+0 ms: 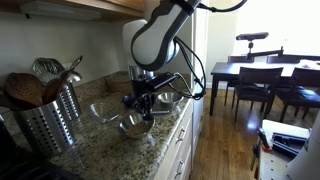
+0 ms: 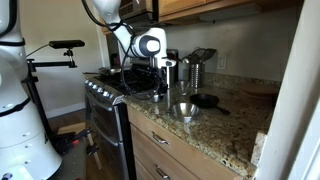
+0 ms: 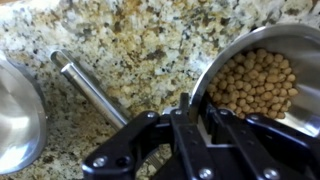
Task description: Pour the contents from the left bowl into the right bowl
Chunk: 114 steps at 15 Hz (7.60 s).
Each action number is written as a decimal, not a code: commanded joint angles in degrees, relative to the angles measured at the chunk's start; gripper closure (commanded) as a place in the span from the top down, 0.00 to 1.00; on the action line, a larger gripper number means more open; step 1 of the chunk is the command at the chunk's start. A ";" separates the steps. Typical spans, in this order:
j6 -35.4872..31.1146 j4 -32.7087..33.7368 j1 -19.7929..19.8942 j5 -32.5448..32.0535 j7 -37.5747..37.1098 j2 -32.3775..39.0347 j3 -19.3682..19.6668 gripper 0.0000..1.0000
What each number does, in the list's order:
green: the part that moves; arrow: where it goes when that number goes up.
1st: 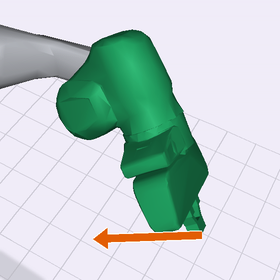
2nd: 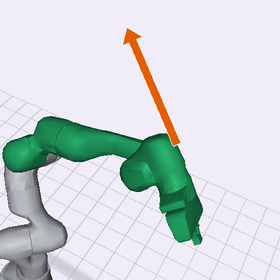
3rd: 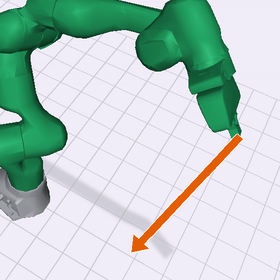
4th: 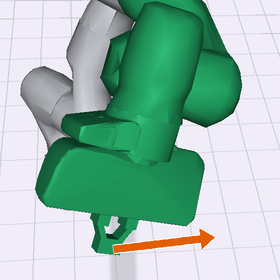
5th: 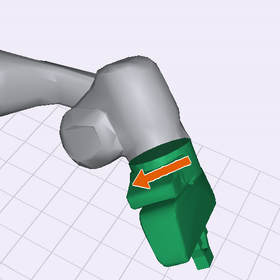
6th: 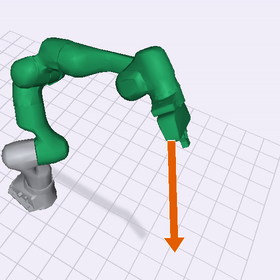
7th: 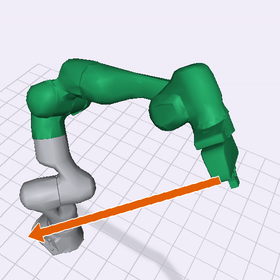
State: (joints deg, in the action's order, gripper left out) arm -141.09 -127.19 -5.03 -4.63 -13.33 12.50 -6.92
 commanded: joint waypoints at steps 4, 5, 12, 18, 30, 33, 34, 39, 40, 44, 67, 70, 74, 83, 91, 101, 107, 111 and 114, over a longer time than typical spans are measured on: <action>1.38 -1.50 -0.64 -0.72 -0.49 -3.51 2.23 0.07; 1.40 -1.82 -0.62 -0.94 -0.80 -3.93 2.53 0.07; 0.66 -2.90 0.10 0.69 0.49 -4.80 3.58 0.08; 0.40 -5.09 1.00 0.05 -0.46 -7.72 5.39 0.09; -0.30 -6.26 3.68 2.60 0.89 -9.50 7.13 0.09; -0.02 -6.05 3.88 1.84 0.39 -10.45 7.50 0.08; 0.05 -5.98 3.99 1.76 0.35 -10.70 7.56 0.08; 0.59 -6.18 4.58 0.47 -0.40 -12.53 8.35 0.08; 0.74 -6.27 4.73 0.02 -0.66 -12.97 8.62 0.08; 1.11 -6.73 5.85 -1.49 -1.37 -14.41 9.60 0.09; 13.30 -11.28 11.30 -16.22 -16.36 -24.40 10.43 0.08; 17.53 -11.77 11.33 -18.48 -21.28 -26.52 8.87 0.08; 23.65 -11.01 10.97 -20.65 -27.35 -27.78 6.28 0.08; 28.17 -9.77 10.53 -20.92 -32.97 -26.61 3.62 0.08; 27.14 -4.82 12.67 -25.47 -32.40 -20.60 6.45 0.08; 26.72 7.76 11.20 -27.08 -31.65 -6.17 10.60 0.08; 29.03 12.09 8.79 -29.83 -31.53 -3.55 11.24 0.08; 30.90 12.27 6.76 -31.83 -31.48 -4.98 10.57 0.08; 32.20 12.03 5.12 -32.65 -31.59 -5.46 9.97 0.08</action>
State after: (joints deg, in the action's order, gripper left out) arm -111.83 -114.73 1.99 -35.31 -44.36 8.89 3.10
